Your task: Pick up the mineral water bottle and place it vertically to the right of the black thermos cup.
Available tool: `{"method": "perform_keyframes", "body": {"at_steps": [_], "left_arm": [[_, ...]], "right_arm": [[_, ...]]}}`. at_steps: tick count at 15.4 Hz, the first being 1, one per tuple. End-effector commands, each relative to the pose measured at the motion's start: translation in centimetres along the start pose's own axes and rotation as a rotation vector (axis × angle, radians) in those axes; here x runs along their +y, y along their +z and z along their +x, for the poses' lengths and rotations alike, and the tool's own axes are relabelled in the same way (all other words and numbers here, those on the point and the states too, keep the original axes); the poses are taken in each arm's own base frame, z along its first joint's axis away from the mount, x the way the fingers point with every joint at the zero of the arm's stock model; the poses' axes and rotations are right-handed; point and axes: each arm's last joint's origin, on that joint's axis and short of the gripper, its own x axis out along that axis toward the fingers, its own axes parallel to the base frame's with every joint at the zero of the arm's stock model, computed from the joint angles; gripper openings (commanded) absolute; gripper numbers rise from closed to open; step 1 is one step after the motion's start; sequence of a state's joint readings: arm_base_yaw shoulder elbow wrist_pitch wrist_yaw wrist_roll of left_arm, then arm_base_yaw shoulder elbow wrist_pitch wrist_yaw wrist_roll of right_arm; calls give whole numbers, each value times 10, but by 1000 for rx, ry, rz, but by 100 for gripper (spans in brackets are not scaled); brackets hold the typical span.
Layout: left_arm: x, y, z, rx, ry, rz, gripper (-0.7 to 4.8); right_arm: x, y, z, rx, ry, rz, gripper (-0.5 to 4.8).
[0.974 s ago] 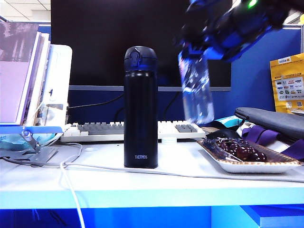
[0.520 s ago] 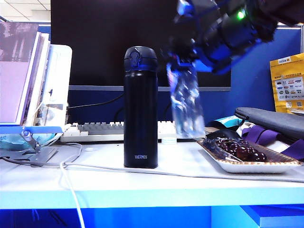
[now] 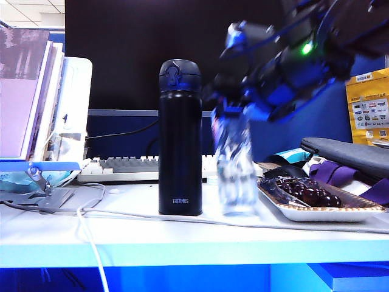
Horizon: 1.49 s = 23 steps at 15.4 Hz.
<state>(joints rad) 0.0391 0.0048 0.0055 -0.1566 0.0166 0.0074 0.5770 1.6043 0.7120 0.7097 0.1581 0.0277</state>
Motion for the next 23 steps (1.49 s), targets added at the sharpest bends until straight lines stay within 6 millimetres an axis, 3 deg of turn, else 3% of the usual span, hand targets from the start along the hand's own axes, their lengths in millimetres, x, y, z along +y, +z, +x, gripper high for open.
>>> {"method": "perform_keyframes", "body": {"at_steps": [1, 4, 14, 19, 23], "left_arm": [[0, -1, 0, 9, -3, 4, -2], [0, -1, 0, 9, -3, 4, -2], [0, -1, 0, 9, -3, 4, -2], [0, -1, 0, 9, -3, 4, -3], [0, -1, 0, 9, -3, 3, -2]], "right_arm": [[1, 4, 5, -94, 6, 20, 264], [2, -4, 12, -110, 3, 17, 264], [3, 4, 13, -266, -58, -87, 263], [14, -23, 23, -197, -79, -77, 263], [33, -30, 20, -160, -87, -73, 260]]}}
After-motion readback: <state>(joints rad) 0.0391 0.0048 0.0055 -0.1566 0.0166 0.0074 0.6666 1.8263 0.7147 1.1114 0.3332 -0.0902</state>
